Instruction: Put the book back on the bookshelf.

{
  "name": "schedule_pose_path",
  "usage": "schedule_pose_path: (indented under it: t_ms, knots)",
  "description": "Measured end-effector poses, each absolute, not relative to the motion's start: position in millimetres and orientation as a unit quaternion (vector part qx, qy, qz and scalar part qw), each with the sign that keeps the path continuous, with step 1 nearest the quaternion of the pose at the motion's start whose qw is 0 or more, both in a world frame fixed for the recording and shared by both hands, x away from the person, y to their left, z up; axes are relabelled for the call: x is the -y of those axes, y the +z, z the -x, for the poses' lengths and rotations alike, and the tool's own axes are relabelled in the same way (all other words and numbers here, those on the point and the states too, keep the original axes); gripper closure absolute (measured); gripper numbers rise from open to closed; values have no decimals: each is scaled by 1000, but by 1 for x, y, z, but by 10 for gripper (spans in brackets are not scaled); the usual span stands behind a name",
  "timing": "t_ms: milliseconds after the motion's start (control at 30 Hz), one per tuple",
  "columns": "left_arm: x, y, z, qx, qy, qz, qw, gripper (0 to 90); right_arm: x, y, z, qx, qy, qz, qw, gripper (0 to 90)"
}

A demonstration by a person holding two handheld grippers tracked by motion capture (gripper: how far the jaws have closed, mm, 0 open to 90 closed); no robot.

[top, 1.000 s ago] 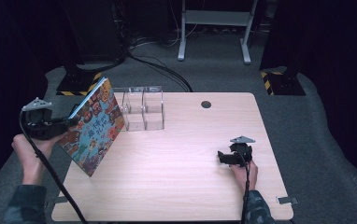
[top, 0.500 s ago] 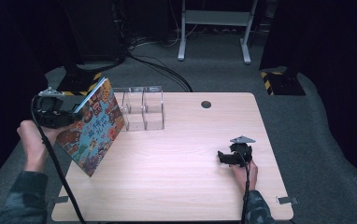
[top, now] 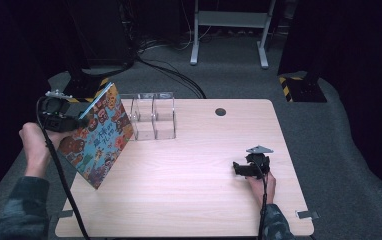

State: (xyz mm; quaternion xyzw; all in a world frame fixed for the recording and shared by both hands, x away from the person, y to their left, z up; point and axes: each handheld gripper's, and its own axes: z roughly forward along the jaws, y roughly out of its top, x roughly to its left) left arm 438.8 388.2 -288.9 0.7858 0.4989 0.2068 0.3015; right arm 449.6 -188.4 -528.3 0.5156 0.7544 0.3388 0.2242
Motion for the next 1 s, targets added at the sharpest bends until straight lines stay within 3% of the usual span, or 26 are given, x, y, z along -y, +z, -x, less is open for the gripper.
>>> schedule_pose_path:
  t_ms: [300, 1000]
  knots:
    - [-382, -286, -439, -497, 234, -776, 308, 790, 189, -528, -450, -755, 339, -515, 224, 109]
    - [-385, -276, -468, -528, 224, -745, 342, 808, 189, -528, -450, -755, 340, -514, 224, 111]
